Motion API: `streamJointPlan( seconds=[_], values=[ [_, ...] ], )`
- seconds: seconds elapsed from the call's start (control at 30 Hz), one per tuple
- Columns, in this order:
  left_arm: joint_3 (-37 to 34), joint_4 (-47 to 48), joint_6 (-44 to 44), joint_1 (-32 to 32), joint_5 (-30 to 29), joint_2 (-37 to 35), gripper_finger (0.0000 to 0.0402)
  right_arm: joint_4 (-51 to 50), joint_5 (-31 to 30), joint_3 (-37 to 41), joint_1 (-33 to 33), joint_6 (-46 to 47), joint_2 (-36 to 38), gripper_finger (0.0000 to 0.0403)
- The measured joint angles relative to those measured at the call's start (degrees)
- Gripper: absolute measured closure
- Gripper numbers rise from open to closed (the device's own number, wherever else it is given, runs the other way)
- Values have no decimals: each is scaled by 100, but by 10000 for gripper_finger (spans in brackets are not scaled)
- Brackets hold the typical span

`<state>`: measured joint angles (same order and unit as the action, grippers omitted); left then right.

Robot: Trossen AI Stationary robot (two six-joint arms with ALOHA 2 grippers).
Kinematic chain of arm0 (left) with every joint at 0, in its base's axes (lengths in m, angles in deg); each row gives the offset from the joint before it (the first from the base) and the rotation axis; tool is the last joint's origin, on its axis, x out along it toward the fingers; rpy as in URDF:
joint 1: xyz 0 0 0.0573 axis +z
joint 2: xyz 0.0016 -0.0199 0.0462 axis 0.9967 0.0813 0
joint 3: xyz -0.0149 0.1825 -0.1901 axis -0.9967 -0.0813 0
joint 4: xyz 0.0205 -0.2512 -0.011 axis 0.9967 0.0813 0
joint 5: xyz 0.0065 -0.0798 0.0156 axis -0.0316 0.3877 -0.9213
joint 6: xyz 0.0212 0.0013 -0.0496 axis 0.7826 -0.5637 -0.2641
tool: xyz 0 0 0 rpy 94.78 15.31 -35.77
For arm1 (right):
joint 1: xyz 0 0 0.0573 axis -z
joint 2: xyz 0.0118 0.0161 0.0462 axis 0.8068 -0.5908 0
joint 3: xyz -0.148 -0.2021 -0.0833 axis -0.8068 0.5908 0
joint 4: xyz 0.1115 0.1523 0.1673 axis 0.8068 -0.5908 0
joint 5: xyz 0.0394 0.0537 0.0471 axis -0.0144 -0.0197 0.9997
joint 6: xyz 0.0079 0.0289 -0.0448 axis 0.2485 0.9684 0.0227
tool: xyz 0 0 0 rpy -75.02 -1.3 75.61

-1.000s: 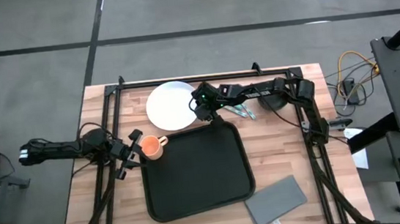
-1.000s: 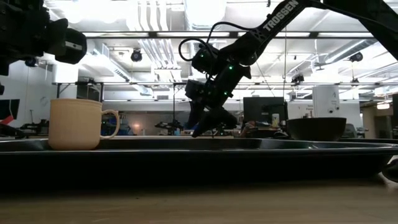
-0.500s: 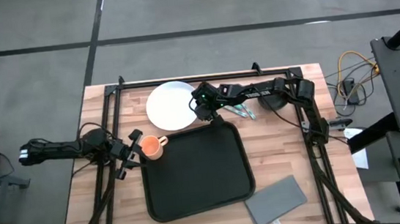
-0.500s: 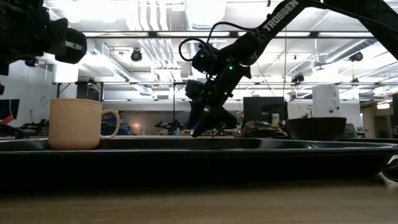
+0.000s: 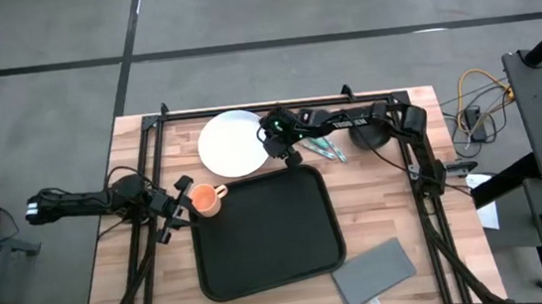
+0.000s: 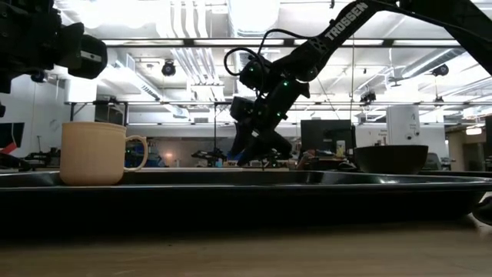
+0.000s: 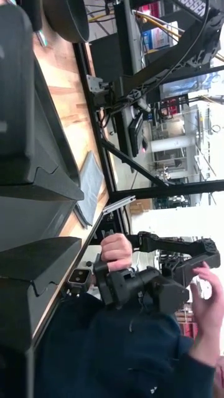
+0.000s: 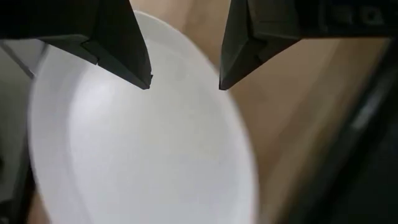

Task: Set up tray
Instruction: Put the white plate on the black tray to the bottom right of the orange mug

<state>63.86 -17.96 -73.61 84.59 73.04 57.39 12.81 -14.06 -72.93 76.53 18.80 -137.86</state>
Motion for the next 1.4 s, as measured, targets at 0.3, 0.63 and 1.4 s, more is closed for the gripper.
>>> streamJointPlan(
  seconds=[0.3,0.63,1.4],
  values=[
    [0,0,2,-2,0,0,316,-1054,307,-188,410,-908,-4,225],
    [0,2,0,-2,0,0,316,-927,342,-162,494,-1808,-46,225],
    [0,0,0,0,0,2,316,-742,183,-666,487,-2454,-431,225]
  ],
)
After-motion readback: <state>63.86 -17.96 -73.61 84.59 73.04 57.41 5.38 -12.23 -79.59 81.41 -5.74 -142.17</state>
